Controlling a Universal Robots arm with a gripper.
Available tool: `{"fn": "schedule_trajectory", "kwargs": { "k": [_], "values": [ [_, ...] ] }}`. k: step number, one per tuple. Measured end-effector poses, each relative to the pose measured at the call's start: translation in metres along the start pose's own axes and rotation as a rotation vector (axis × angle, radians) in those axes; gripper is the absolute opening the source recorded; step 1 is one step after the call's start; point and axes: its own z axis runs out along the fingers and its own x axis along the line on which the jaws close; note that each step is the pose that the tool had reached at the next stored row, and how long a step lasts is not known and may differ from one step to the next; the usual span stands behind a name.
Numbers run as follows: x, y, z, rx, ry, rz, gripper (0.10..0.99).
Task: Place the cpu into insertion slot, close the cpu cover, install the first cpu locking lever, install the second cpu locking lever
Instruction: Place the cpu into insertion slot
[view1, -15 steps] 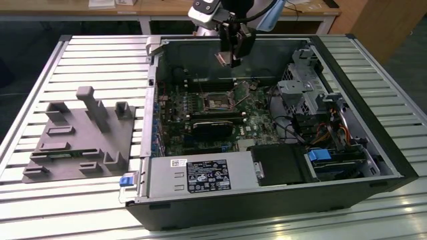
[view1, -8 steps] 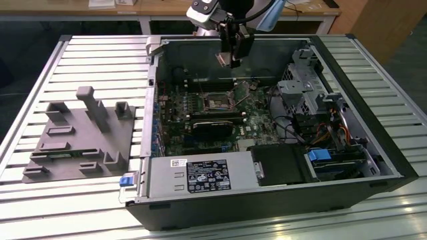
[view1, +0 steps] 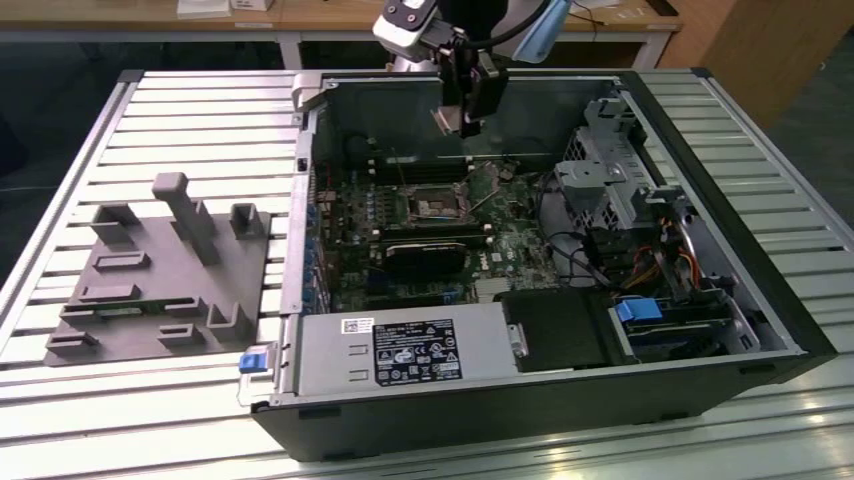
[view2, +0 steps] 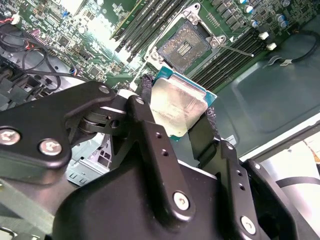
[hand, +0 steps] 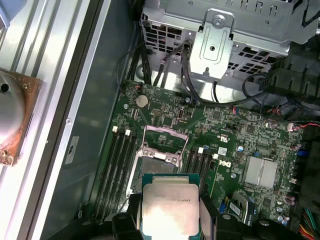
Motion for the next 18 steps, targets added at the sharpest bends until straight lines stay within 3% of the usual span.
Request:
{"fn": "schedule_trajectory", "kwargs": {
  "k": [5, 12, 18],
  "values": [
    [0.0, -0.0001, 0.0007, 0.0, -0.0037, 0.018, 0.545],
    [-0.0001, -0.0002, 0.0019, -0.002, -0.0126, 0.116, 0.545],
    [-0.0001, -0.0004, 0.0037, -0.002, -0.0134, 0.124, 0.545]
  ]
}}
